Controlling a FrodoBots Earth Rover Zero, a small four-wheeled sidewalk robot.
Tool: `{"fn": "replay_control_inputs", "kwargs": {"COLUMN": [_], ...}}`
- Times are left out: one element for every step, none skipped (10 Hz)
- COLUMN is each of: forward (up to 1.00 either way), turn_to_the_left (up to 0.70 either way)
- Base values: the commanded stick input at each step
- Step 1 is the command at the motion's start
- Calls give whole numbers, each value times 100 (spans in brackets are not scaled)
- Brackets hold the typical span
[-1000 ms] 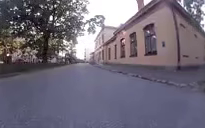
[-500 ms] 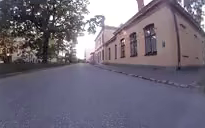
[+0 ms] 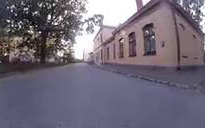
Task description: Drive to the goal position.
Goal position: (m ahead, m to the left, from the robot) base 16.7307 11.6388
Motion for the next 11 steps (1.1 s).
{"fn": "replay_control_inputs", "kwargs": {"forward": [70, 70, 70, 70, 70, 70, 70, 70, 70, 70, 70], "turn_to_the_left": [0, 0, 0, 0, 0, 0, 0, 0, 0, 0, 0]}}
